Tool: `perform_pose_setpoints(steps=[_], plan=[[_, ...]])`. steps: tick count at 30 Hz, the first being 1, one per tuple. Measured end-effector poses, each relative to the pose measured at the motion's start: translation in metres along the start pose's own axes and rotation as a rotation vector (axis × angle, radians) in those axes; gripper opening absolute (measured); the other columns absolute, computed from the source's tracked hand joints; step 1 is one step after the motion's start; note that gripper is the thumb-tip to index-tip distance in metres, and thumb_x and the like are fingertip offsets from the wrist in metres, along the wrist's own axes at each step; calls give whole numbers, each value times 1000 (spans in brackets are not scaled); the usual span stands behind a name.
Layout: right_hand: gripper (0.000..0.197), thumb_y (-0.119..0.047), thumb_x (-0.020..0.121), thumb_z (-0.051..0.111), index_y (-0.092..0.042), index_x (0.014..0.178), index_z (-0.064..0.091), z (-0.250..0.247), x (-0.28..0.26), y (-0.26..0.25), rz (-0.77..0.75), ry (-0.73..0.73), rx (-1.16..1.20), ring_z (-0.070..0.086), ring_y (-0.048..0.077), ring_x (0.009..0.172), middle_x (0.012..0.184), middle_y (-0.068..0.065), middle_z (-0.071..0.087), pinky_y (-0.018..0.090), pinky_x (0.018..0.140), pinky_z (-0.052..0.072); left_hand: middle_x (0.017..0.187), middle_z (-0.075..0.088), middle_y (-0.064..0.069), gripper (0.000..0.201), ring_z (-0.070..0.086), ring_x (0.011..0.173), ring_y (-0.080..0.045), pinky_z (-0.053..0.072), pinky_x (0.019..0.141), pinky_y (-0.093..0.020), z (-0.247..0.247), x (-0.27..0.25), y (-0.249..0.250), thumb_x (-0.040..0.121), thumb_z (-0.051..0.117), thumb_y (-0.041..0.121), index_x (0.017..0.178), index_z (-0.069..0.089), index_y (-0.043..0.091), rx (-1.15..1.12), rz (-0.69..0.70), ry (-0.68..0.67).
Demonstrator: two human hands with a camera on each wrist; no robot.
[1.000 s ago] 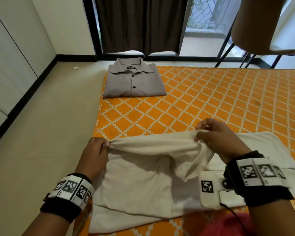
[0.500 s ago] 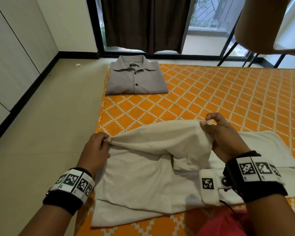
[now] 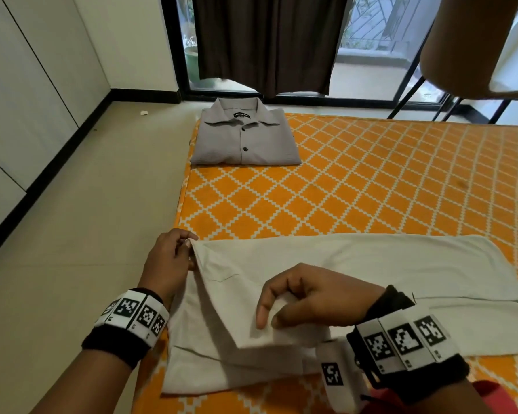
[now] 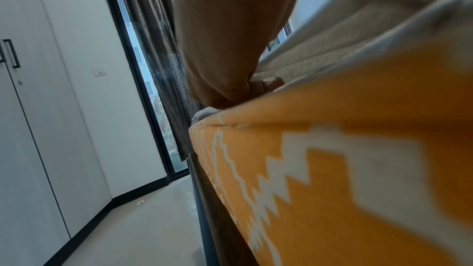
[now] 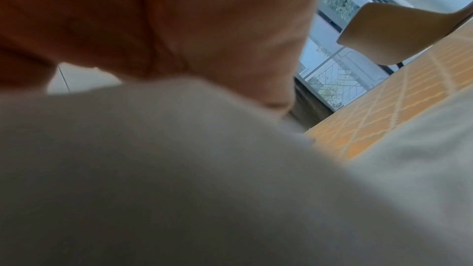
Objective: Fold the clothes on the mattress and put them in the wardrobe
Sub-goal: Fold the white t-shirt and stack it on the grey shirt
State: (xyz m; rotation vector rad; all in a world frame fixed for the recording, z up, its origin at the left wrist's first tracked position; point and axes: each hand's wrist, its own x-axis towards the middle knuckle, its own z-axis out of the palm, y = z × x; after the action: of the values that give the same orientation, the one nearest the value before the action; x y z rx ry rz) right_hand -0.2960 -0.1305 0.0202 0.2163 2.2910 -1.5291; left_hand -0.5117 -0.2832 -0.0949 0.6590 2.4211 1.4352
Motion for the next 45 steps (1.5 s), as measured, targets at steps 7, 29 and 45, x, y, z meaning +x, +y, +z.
perform_pose_setpoints(steps=[7,29,45], plan=[[17,-6,90,64,-18,100,72,0,5,6,-18,13,44,27,15,42,48,0,39,27,46,21,122,52,-7,43,50,111,-27,30,96,-27,1,-16,30,81,38,8,112,65,16,306,456,68],[60,3,59,66,-33,108,67,-38,1,67,187,803,329,61,27,105,124,3,58,46,81,57,77,55,9,43,47,76,-12,35,64,-17,1,1,0,89,35,52,90,60,17,279,538,-283],[74,-13,60,63,-43,126,50,-39,-7,55,228,622,180,52,21,115,130,-7,46,48,94,50,82,53,13,23,44,83,-18,32,68,-25,1,0,-1,75,78,37,86,62,24,410,495,-235]])
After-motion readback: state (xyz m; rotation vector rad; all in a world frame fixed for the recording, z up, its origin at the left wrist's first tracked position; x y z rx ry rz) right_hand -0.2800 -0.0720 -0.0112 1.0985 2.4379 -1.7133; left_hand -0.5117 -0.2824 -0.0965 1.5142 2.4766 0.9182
